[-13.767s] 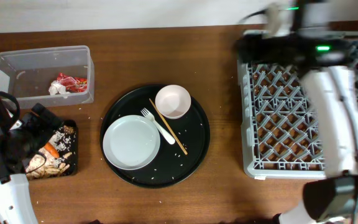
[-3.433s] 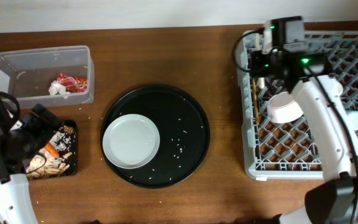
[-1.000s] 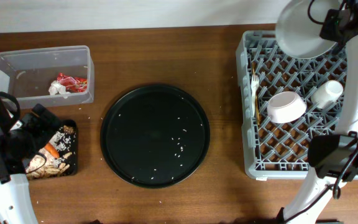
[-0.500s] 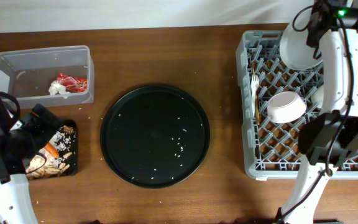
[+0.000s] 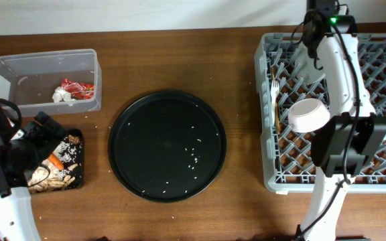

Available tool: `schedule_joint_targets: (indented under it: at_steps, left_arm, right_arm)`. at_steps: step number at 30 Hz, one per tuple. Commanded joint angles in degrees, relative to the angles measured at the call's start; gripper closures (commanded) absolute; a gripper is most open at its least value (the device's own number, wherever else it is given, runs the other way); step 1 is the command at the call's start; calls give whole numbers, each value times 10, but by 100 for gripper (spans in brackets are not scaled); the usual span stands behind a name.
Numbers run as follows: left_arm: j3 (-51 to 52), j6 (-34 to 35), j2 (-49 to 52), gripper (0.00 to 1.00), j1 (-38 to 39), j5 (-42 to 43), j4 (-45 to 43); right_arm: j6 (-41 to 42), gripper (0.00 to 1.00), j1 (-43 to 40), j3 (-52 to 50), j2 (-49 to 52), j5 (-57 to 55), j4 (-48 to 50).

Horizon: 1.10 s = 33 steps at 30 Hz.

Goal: Sort waste into correct bins and load items into the dishwasher rack
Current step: 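Carry the white plate to the rack and stand it upright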

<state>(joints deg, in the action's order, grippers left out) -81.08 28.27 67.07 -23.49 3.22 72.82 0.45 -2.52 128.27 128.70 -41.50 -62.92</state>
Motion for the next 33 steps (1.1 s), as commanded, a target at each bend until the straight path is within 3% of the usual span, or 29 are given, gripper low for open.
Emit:
schedule_joint_targets:
  at_steps: [1,4,7,10,13,18,22,26,33]
  left_arm:
    - [2,-7,-1,1,-2,4,-1]
    - [2,-7,-1,1,-2,4,-1]
    - [2,-7,-1,1,-2,4,-1]
    - [2,-7,-1,1,-2,4,-1]
    - [2,-7,-1,1,-2,4,-1]
    - [2,-7,-1,1,-2,4,-1]
    - [2,-7,-1,0,-2,4,-1]
    - [2,-7,-1,1,-2,4,-1]
    - [2,-7,-1,1,-2,4,-1]
  right_arm:
    - [29,12,14,71,-24,53,-22]
    - [69,1,13,169,-43,131,-88]
    - [122,1,13,290,-66,261,-202]
    - [171,1,14,344,-102,317,-341]
    - [140,1,23,285,-172,422,-344]
    - [141,1,80,77,-340,394,-344]
    - [205,1,135,-114,-447,386,-344]
    - [205,1,134,-145,-434,456,-344]
    - [155,1,134,-146,-432,454,-344]
